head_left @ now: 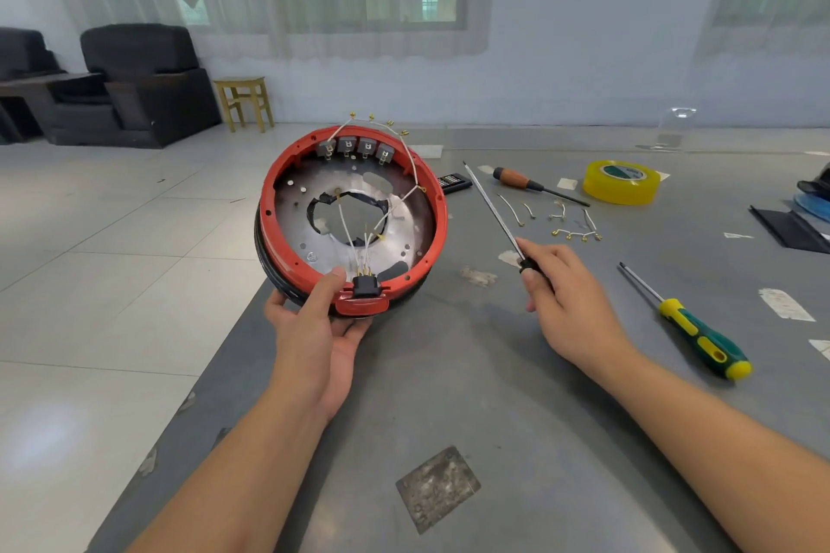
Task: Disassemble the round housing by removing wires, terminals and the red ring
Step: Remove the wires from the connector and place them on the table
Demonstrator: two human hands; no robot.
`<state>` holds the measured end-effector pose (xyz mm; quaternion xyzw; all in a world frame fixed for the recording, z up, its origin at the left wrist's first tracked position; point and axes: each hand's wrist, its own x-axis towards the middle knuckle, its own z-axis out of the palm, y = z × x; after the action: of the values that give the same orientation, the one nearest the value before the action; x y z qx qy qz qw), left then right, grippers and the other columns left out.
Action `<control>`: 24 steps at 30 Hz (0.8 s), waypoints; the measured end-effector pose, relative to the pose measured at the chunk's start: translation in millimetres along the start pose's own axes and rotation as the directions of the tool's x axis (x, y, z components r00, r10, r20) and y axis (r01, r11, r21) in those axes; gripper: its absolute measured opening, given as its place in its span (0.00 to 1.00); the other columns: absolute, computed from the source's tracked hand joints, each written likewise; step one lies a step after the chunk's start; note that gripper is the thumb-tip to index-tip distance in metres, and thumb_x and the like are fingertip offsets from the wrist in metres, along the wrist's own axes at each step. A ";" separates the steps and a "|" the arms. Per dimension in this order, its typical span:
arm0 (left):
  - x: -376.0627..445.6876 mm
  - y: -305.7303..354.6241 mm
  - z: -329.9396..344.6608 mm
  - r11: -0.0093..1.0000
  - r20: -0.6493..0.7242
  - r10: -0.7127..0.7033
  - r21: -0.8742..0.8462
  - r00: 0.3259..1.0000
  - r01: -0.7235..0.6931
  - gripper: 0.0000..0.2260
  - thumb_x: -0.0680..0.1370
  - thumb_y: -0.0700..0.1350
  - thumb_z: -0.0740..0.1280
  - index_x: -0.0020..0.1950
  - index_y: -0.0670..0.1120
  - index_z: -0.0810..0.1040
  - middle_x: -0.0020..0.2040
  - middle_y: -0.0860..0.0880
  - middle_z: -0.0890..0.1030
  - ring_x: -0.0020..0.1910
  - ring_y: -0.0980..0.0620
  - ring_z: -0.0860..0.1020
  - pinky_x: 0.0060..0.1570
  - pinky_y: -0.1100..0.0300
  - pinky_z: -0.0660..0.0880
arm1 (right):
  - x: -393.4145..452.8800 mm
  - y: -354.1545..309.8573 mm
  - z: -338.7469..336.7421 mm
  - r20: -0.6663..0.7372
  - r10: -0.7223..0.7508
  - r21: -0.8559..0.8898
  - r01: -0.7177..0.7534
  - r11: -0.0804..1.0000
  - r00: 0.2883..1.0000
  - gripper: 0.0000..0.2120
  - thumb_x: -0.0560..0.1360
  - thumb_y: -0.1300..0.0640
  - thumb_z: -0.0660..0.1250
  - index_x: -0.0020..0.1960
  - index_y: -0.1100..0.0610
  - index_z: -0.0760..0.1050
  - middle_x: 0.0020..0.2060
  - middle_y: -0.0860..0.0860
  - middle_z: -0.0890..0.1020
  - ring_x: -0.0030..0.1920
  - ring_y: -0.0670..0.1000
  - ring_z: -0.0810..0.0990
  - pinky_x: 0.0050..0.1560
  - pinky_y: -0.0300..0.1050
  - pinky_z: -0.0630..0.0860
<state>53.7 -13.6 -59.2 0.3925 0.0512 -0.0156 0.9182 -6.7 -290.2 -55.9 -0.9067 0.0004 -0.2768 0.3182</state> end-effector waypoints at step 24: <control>0.9 18.8 -3.6 0.997 0.107 -0.058 0.049 0.993 0.053 0.30 0.76 0.30 0.70 0.72 0.52 0.66 0.54 0.41 0.87 0.56 0.32 0.85 0.52 0.34 0.82 | -5.8 -16.2 -26.9 0.277 -0.334 -0.240 0.402 0.884 0.901 0.20 0.79 0.54 0.61 0.68 0.41 0.79 0.39 0.45 0.82 0.36 0.50 0.78 0.33 0.48 0.74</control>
<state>55.5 2.0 -48.2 0.4103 0.0117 -0.0638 0.9096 -27.9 -291.8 -32.1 -0.9524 -0.1685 -0.2235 0.1205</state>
